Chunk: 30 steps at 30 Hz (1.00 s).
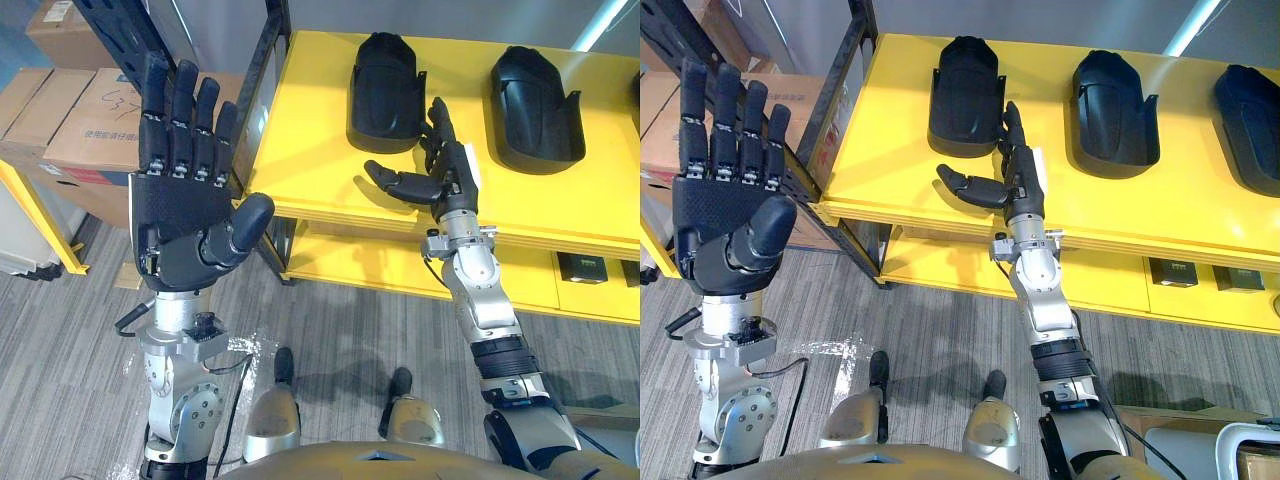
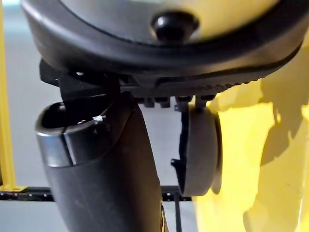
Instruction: Walk over and take three plastic housings, then place them on the shelf
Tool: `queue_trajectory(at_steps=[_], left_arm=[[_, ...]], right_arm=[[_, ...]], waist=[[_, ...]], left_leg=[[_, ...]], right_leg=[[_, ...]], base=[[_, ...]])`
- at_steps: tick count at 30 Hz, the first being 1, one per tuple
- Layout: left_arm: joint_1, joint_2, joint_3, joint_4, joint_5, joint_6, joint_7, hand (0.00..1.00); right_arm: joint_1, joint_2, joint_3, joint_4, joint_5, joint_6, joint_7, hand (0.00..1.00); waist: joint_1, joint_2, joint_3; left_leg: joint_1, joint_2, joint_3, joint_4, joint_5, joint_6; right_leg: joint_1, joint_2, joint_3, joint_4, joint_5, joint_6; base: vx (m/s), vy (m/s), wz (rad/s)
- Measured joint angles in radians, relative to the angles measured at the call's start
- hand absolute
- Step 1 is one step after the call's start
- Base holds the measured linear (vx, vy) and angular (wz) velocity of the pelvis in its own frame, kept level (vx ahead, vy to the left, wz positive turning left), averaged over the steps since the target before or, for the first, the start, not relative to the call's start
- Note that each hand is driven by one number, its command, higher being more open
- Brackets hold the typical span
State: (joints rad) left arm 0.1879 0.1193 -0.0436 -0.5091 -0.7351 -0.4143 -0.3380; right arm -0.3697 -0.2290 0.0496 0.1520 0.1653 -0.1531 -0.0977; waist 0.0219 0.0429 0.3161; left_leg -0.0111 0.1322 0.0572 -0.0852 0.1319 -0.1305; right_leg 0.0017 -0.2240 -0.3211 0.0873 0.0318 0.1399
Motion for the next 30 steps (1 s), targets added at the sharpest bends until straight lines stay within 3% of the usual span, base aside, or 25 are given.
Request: queue_trajectory(at_steps=[6, 10, 14, 18, 24, 27, 30], left_arm=[[0.017, 0.000, -0.015, 0.001, 0.000, 0.000, -0.011, 1.00], [0.039, 0.002, -0.019, 0.001, 0.091, 0.002, -0.028, 1.00], [0.115, 0.016, -0.015, 0.001, 0.217, 0.010, 0.017, 1.00], [0.169, 0.015, 0.040, 0.000, 0.186, 0.010, -0.006, 1.00], [0.178, 0.011, 0.096, -0.001, 0.144, 0.009, -0.052, 1.00], [0.190, 0.011, 0.113, 0.000, 0.145, 0.009, -0.065, 1.00], [0.255, 0.011, 0.172, 0.026, 0.145, 0.031, -0.145, 1.00]], right_arm=[[0.015, 0.003, -0.006, -0.003, -0.040, -0.001, -0.049, 1.00], [0.113, 0.008, -0.035, -0.181, -0.190, -0.012, -0.115, 1.00], [0.250, 0.007, -0.081, -0.442, -0.240, -0.109, -0.160, 1.00], [0.368, 0.016, -0.146, -0.515, -0.324, -0.200, -0.201, 1.00], [0.490, 0.040, -0.183, -0.486, -0.451, -0.190, -0.250, 1.00], [0.531, 0.046, -0.235, -0.364, -0.522, -0.175, -0.336, 1.00], [0.587, 0.087, -0.346, -0.246, -0.500, -0.143, -0.424, 1.00]], waist=[[0.000, 0.000, 0.000], [0.000, 0.000, -0.002], [-0.003, -0.003, -0.012], [-0.012, -0.018, -0.087], [-0.015, -0.019, -0.118], [-0.018, -0.016, -0.130], [-0.022, -0.001, -0.145]], left_leg=[[0.021, 0.000, 0.000, -0.003, -0.001, -0.001], [0.028, 0.000, 0.002, -0.003, -0.003, -0.001], [0.056, 0.001, 0.015, -0.004, -0.016, -0.003], [0.061, 0.001, 0.022, -0.004, -0.026, -0.004], [0.084, 0.002, 0.034, -0.004, -0.042, -0.004], [0.085, 0.002, 0.036, -0.004, -0.045, -0.004], [0.078, 0.002, 0.036, -0.004, -0.046, -0.003]], right_leg=[[0.022, 0.000, 0.000, -0.004, 0.000, 0.000], [0.037, 0.002, -0.003, -0.017, 0.002, 0.003], [0.070, 0.005, 0.003, -0.042, 0.005, 0.008], [0.085, 0.008, 0.003, -0.070, 0.009, 0.011], [0.103, 0.010, 0.011, -0.076, 0.008, 0.012], [0.105, 0.010, 0.014, -0.078, 0.004, 0.016], [0.105, 0.010, 0.011, -0.089, 0.005, 0.018]], base=[[0.00, 0.000, 0.00], [-0.01, -0.005, -0.01], [0.01, -0.009, -0.07], [0.04, -0.010, -0.04], [0.00, -0.005, -0.06], [-0.02, -0.001, -0.03], [0.01, -0.002, 0.01]])
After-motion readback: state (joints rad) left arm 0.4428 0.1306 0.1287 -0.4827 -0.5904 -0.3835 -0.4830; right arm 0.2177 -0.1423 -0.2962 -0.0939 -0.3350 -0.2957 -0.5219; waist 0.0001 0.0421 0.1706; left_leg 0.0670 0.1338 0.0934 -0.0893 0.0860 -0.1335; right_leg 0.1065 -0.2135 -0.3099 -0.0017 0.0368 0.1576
